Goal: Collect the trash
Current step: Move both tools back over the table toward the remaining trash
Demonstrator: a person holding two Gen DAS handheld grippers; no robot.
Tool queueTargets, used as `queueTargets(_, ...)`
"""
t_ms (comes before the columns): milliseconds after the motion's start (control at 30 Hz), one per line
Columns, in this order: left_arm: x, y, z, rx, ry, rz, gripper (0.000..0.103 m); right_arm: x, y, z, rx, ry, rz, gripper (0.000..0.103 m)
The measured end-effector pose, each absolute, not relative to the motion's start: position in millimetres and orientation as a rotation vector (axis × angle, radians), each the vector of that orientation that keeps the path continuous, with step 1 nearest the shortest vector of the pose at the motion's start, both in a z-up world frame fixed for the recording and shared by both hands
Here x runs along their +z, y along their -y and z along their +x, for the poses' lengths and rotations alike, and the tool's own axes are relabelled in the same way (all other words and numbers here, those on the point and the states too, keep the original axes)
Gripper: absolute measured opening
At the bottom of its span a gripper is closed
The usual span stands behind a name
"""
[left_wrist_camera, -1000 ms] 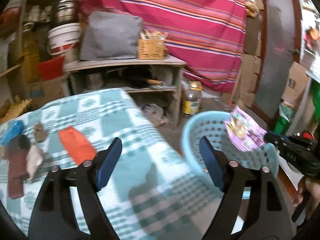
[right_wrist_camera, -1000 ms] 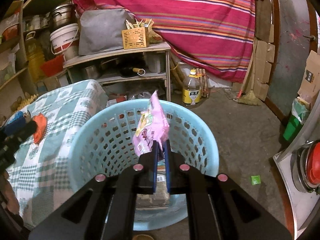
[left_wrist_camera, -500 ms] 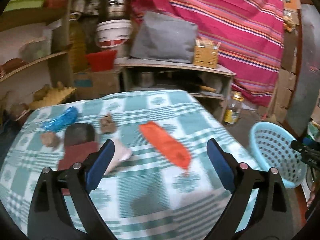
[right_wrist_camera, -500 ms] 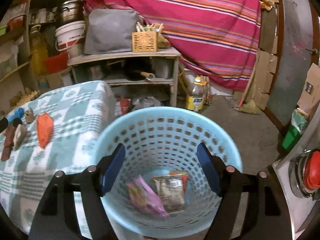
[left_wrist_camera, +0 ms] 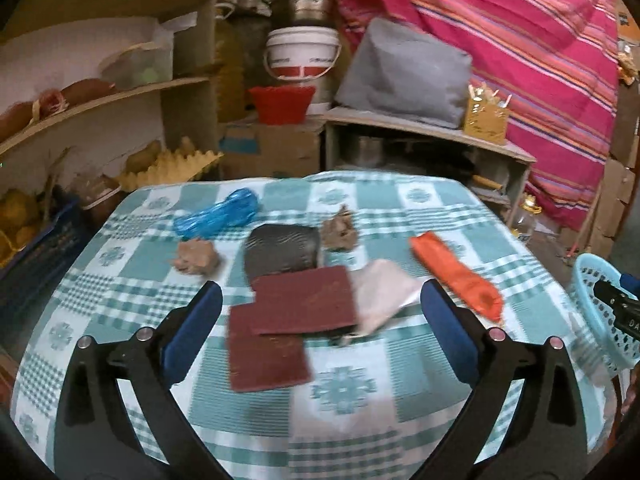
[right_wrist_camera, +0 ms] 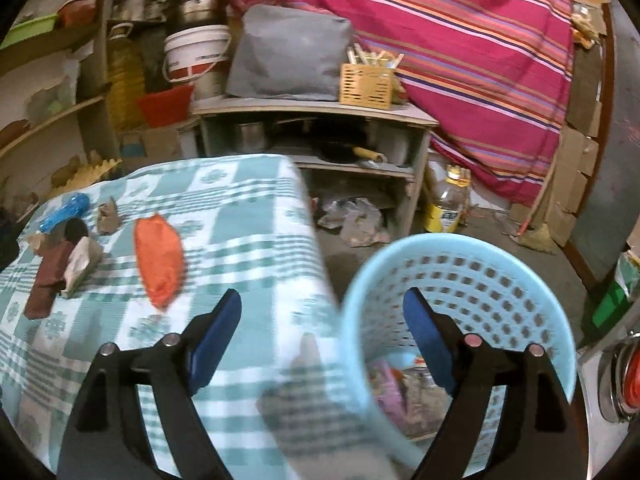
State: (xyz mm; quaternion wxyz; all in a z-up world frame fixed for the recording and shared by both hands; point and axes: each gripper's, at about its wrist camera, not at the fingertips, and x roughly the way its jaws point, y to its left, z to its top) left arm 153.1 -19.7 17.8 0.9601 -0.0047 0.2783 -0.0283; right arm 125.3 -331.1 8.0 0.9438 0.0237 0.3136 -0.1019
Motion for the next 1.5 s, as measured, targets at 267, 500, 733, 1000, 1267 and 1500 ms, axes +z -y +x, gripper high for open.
queueTargets(267, 7, -16, 161, -0.004, -0.593, -0.025, 0.098, -1, 285, 153, -0.145, -0.669, 0.020, 0.085)
queueTargets(500, -3, -30, 170, -0.004, -0.634, -0.046, 0.097, -11, 256, 172, -0.119, -0.692, -0.008, 0.087)
queueTargets(733, -10, -24, 186, -0.042, -0.666, -0.076, 0.098, -17, 250, 185, -0.118, -0.708, -0.034, 0.087)
queueTargets(1000, -24, 11, 207, -0.091, -0.720, -0.045, 0.098, -21, 250, 201, -0.117, -0.725, -0.023, 0.087)
queueTargets(1267, -38, 2, 221, -0.099, -0.791, -0.140, 0.097, -31, 249, 210, -0.094, -0.770, -0.027, 0.087)
queueTargets(1500, -42, 3, 222, -0.133, -0.813, -0.132, 0.083, -38, 246, 218, -0.070, -0.817, -0.015, 0.087)
